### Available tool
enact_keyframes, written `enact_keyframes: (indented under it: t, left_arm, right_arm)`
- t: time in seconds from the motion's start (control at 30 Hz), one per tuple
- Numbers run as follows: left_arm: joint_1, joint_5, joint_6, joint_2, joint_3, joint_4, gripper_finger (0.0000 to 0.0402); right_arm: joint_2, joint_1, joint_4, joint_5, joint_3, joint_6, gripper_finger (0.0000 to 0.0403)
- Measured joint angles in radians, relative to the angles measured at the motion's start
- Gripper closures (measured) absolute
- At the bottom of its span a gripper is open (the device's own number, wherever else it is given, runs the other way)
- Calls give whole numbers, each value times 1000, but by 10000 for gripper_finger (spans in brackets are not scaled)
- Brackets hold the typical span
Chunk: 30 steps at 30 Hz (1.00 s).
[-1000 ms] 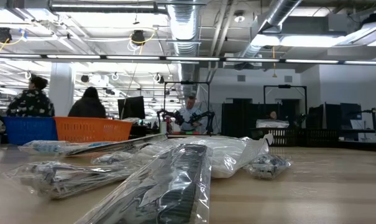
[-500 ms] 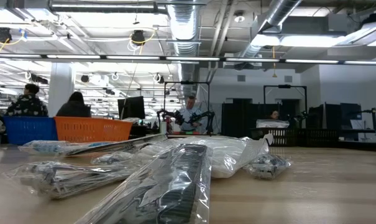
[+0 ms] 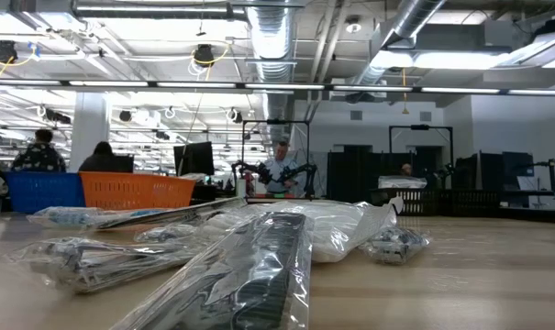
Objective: Pick & Place Travel size toiletries
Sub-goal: Put the black comb into the right black bin
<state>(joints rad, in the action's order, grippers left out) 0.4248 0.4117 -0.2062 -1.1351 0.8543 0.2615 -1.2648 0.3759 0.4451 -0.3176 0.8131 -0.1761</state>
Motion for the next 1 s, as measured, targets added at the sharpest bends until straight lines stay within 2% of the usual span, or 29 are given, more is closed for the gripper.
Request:
enact_keyframes:
  t: [0.1, 0.33, 0.53, 0.73, 1.0]
  left_arm:
    - [0, -51, 1, 0, 0, -4, 298]
    - [-1, -249, 2, 0, 0, -61, 298]
    - [-1, -336, 30, 0, 0, -99, 298]
    - [-9, -480, 108, 0, 0, -209, 298]
    - [-57, -491, 172, 0, 0, -274, 298]
  right_arm:
    - [0, 0, -2, 0, 0, 0, 403]
    - [0, 0, -11, 3, 0, 0, 403]
    - [0, -15, -66, 14, 0, 20, 403]
    - [0, -55, -228, 187, 0, 80, 403]
    - [0, -104, -486, 313, 0, 195, 392]
